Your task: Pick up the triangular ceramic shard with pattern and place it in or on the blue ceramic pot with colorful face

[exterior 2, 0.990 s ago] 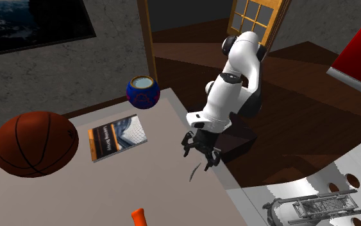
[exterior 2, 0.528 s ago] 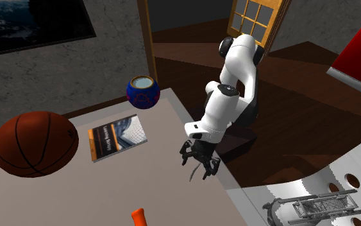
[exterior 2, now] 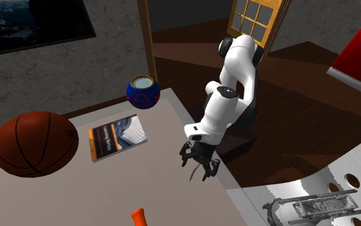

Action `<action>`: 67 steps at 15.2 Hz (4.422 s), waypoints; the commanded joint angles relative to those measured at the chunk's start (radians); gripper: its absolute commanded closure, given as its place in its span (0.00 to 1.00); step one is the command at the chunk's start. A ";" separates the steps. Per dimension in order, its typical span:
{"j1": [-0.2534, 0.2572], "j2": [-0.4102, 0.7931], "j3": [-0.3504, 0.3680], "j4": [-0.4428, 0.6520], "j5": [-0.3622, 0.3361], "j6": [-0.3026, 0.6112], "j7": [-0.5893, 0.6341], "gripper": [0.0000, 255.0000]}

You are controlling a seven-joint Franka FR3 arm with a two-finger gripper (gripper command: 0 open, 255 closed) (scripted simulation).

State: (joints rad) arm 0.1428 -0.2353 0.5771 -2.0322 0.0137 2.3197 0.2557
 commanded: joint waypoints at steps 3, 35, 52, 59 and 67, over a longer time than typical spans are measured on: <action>0.000 0.000 0.000 0.000 0.000 0.000 0.000 1.00; -0.013 0.057 0.000 0.390 -0.028 -0.341 -0.006 1.00; 0.004 0.220 0.058 0.791 -0.144 -0.613 0.038 1.00; -0.085 0.013 -0.118 0.575 0.066 -0.563 -0.194 1.00; -0.125 -0.104 -0.303 0.444 0.171 -0.567 -0.420 1.00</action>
State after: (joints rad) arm 0.0223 -0.3247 0.2976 -1.5727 0.1727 1.7554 -0.1346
